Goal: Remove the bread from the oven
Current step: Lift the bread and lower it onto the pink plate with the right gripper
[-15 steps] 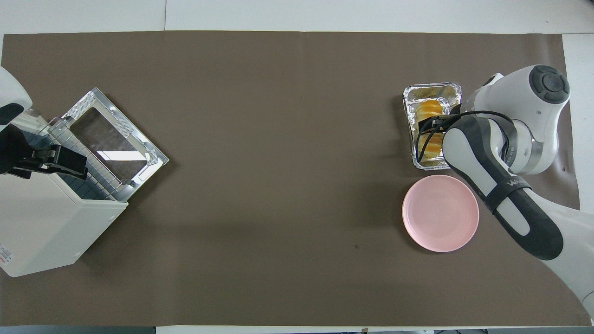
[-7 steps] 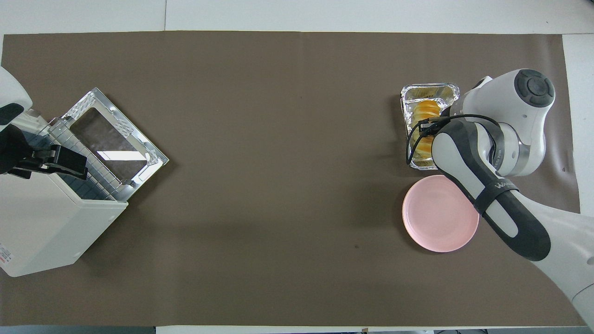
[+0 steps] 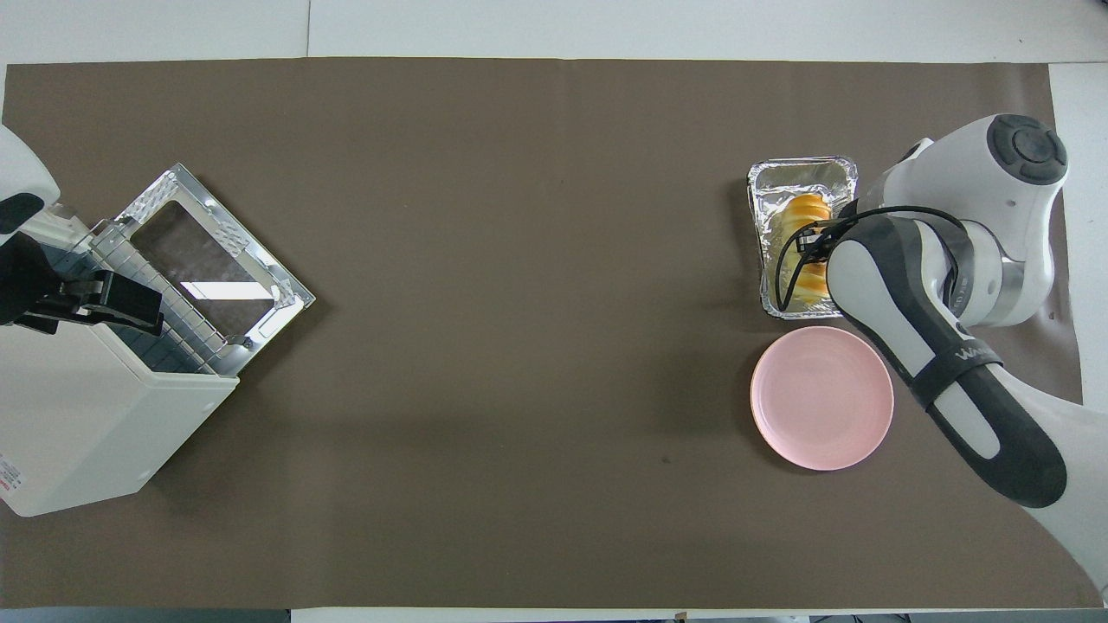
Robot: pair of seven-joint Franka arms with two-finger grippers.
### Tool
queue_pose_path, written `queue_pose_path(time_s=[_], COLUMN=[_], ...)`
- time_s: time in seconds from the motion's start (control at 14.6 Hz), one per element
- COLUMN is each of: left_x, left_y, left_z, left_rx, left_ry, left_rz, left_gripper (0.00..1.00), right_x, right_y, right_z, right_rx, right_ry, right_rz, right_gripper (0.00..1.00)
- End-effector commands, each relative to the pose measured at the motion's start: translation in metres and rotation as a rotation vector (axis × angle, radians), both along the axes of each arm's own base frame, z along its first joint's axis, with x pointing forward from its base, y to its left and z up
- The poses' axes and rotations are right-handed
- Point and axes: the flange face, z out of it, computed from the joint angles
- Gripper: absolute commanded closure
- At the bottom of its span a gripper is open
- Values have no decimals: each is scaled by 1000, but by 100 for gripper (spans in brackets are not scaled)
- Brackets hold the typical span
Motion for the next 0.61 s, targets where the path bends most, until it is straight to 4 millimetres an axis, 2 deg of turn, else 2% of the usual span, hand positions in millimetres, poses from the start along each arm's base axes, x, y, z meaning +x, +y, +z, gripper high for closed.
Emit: queue_pose_path(time_s=[0.0, 0.14, 0.34, 0.55], left_x=[-7, -7, -7, -7], left_y=[4, 4, 3, 4], left_z=[3, 3, 3, 3], left_rx=[13, 13, 13, 14], left_ry=[-5, -5, -5, -3], left_rz=[-1, -1, -2, -1], left_gripper=[0, 0, 0, 0], right_x=[-33, -54, -99, -158], right_y=[-2, -5, -2, 0], right_z=[87, 103, 90, 64], right_rx=[-12, -14, -24, -38], right_ry=[17, 71, 148, 143], right_rz=[32, 24, 10, -3], right_gripper=[100, 100, 100, 100])
